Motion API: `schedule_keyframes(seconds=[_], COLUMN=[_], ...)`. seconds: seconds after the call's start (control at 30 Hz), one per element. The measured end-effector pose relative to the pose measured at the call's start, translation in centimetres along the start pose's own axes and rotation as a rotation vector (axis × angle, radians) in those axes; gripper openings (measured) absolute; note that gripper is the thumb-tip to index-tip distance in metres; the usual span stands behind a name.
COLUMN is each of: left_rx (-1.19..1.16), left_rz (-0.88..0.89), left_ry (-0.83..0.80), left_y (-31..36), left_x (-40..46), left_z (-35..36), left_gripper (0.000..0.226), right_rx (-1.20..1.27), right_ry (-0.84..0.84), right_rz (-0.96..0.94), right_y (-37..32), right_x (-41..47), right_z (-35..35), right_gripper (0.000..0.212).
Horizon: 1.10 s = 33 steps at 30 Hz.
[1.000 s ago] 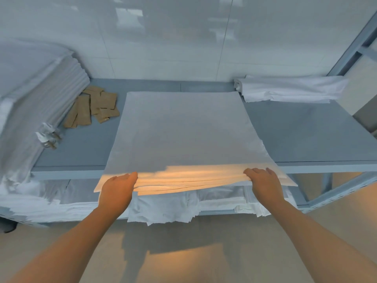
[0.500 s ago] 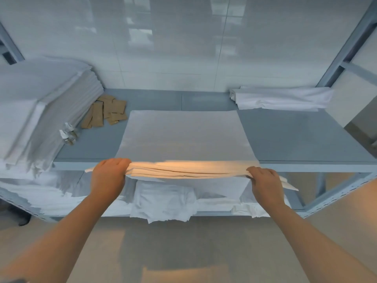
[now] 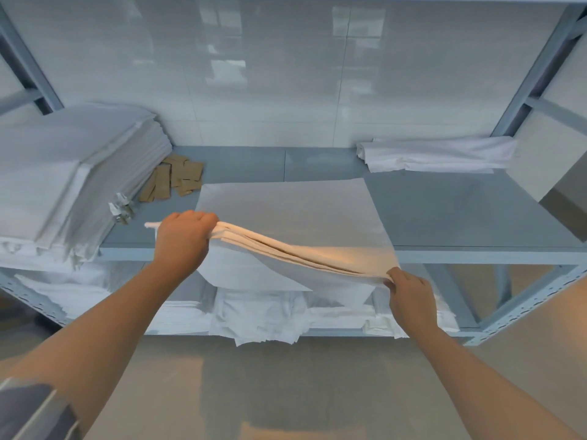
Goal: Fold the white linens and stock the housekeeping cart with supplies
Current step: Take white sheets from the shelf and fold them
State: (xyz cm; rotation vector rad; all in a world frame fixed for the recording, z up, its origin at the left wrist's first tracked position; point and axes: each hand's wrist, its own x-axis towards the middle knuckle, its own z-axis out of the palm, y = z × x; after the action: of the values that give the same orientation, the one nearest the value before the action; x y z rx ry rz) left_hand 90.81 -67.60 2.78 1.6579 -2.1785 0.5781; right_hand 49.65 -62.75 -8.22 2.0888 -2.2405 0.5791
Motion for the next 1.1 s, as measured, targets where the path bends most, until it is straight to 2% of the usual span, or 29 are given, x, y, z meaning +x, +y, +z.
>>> schedule_keyframes(seconds=[0.07, 0.17, 0.33, 0.53, 0.73, 0.87, 0.93, 1.03, 1.1], left_rx=[0.004, -0.023, -0.024, -0.041, -0.055, -0.143, -0.162, -0.161, -0.139], left_rz=[-0.029, -0.051, -0.081, -0.067, -0.135, -0.056, -0.079, -0.226, -0.259], left_ry=[-0.020, -0.009, -0.029, -0.048, -0.107, -0.024, 0.008, -0.109, -0.220], left_y=[-0.2, -1.0, -3.1, -6.7, -10.8, -12.7, -13.8, -15.0, -15.3], left_x=[0.5, 1.1, 3.4, 7.9, 13.6, 16.8, 18.5, 21.3, 22.6], left_z=[-0.1, -0.3, 0.4, 3.7, 8.4, 11.1, 13.3, 17.7, 21.2], left_gripper=[0.019, 0.015, 0.022, 0.027, 0.029, 0.019, 0.010, 0.026, 0.033], right_rx=[-0.016, -0.032, -0.046, -0.161, -0.217, -0.239, -0.249, -0.243, -0.246], right_ry=[0.055, 0.200, 0.475, 0.554, 0.495, 0.399, 0.358, 0.254, 0.158], right_rz=[0.016, 0.023, -0.097, -0.207, -0.250, -0.319, -0.360, -0.374, -0.376], right_y=[-0.2, -0.8, -1.8, -3.1, -4.8, -5.1, -5.1, -5.1, -4.7], right_x=[0.2, 2.5, 8.7, 17.2, 25.3, 30.2, 32.8, 36.6, 38.8], right_z=[-0.2, -1.0, -2.2, -2.0, -1.5, -0.8, 0.0, 2.8, 5.8], right_gripper=[0.007, 0.022, 0.026, 0.024, 0.029, 0.023, 0.018, 0.014, 0.012])
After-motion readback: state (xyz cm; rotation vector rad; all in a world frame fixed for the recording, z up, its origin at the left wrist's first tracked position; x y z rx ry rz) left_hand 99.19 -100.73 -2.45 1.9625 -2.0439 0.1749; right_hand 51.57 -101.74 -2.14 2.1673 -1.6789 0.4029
